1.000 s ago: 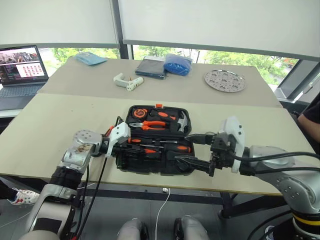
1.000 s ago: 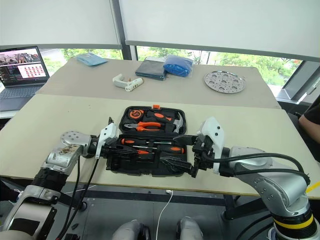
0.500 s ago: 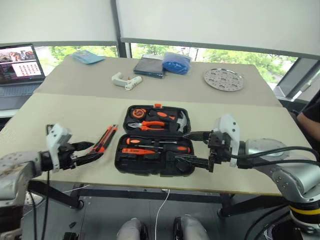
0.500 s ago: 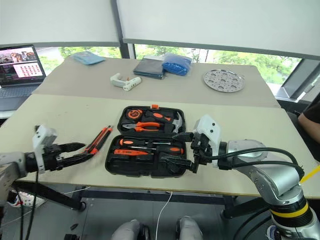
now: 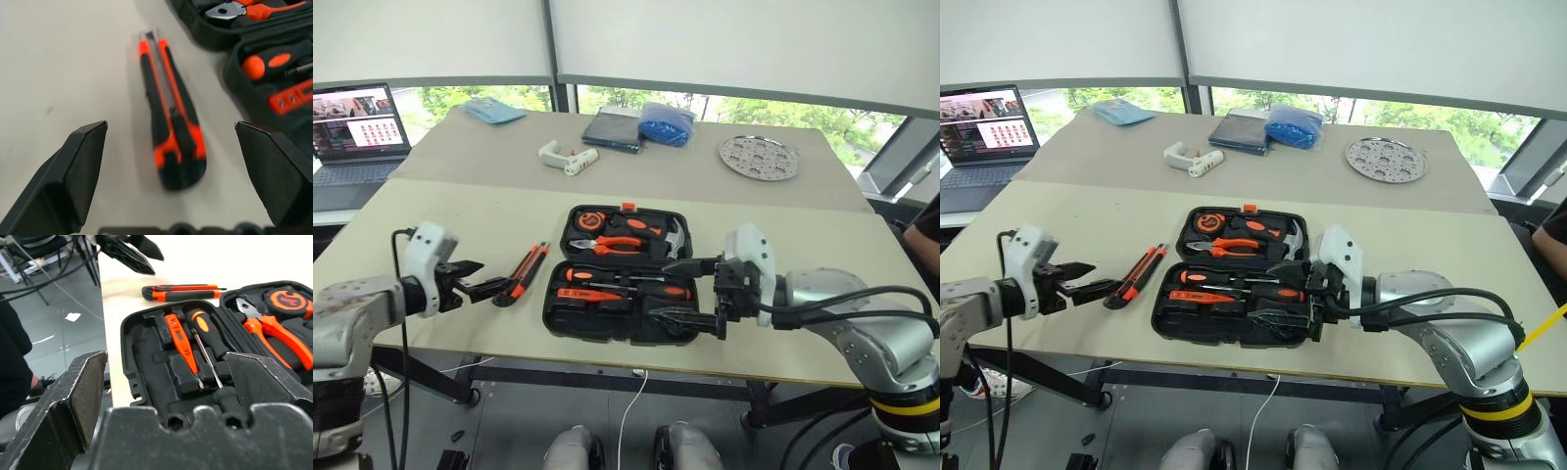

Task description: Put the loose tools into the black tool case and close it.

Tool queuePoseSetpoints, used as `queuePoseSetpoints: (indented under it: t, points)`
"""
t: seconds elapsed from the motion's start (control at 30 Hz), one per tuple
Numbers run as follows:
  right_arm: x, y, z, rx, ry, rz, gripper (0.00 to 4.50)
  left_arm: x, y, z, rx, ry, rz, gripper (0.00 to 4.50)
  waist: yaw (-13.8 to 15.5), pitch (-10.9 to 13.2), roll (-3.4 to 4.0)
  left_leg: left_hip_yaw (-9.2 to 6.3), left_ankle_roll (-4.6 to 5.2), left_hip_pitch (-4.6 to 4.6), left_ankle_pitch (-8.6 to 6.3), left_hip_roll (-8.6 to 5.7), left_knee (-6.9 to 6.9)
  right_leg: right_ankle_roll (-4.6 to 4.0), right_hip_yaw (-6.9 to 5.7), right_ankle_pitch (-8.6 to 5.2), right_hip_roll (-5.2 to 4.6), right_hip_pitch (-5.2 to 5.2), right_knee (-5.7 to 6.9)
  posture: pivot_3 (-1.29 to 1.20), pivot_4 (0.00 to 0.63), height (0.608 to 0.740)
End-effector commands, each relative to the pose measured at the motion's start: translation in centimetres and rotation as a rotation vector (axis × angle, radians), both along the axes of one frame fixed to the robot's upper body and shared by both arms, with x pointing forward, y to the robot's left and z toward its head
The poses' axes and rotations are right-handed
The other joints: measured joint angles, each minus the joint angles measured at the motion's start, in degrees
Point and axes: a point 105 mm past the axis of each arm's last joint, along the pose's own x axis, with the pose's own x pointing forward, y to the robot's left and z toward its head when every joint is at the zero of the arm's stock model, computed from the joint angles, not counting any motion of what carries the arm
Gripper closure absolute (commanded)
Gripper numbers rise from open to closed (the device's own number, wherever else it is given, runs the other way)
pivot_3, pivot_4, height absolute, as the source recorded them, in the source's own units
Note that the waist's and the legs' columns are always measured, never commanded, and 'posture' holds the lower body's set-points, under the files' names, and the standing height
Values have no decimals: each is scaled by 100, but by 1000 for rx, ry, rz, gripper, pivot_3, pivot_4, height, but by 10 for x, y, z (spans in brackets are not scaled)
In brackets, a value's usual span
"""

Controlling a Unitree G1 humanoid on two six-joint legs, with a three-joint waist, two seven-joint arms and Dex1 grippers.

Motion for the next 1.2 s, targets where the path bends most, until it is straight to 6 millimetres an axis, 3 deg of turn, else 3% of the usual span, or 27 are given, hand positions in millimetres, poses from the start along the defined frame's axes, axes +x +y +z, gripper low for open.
queuePoseSetpoints:
  t: [0.03,0.13,0.23,0.33,0.4,0.43,0.57,0.67,0.73,0.87,1.03,1.2]
  points:
    - [-10,1,10,10,-68,4,0,13,0,-20,126,45,-14,14,-28,0,0,4,0,3,0,3,-1,-1,3,-2,5,1,1,0,150,718]
    - [-13,1,10,14,-71,-2,0,17,-1,-38,172,89,-40,14,-33,0,0,13,-4,7,2,5,-7,-2,6,-5,8,-5,2,0,150,718]
    - [-15,0,11,13,-78,-22,0,21,4,-45,164,99,-26,698,-10,-2,3,21,-8,25,2,3,-22,4,15,-10,0,1,1,0,150,718]
    - [-15,-3,10,12,-76,-41,0,31,11,-34,130,38,10,1791,9,-3,6,21,-12,33,3,4,-27,4,17,-9,-11,2,2,0,150,718]
    - [-17,-5,9,15,-59,-51,0,37,0,-7,50,-76,-74,2563,15,-5,8,19,-13,34,3,5,-26,2,18,-7,-24,2,3,0,150,718]
    - [-18,-6,8,16,-47,-53,0,37,-10,10,2,-137,-145,2697,19,-4,6,19,-13,32,4,5,-26,1,17,-6,-35,1,3,0,150,718]
    - [-22,-10,6,2,-30,-58,0,17,-50,65,-108,-238,-480,2700,36,3,-7,9,-11,-24,6,5,-8,-26,1,11,-37,-31,3,0,150,718]
    - [-20,-14,5,-11,-41,-90,0,-6,-78,82,-93,-199,-755,2700,22,3,-7,5,29,-40,27,4,13,-33,-9,15,-8,-36,3,0,150,718]
    - [-19,-15,5,-9,-44,-103,0,-17,-88,78,-45,-141,-882,2700,8,2,-4,8,37,-37,29,2,13,-14,-2,4,-1,-32,0,0,150,718]
    - [-15,-17,3,-6,-58,-158,0,-30,-104,34,178,-2,-1145,2700,-15,-7,14,28,35,11,27,-2,-11,15,15,-20,4,-7,1,0,150,718]
    - [-17,-18,1,1,-58,-186,0,-16,-112,4,282,46,-1214,2700,-6,-6,13,27,30,1,26,8,-11,2,16,-15,10,-20,4,0,150,718]
    - [-19,-19,-1,1,-55,-208,0,-10,-125,-4,248,83,-1223,2700,21,-6,12,14,59,-22,21,8,16,7,9,-9,9,-24,3,0,150,718]
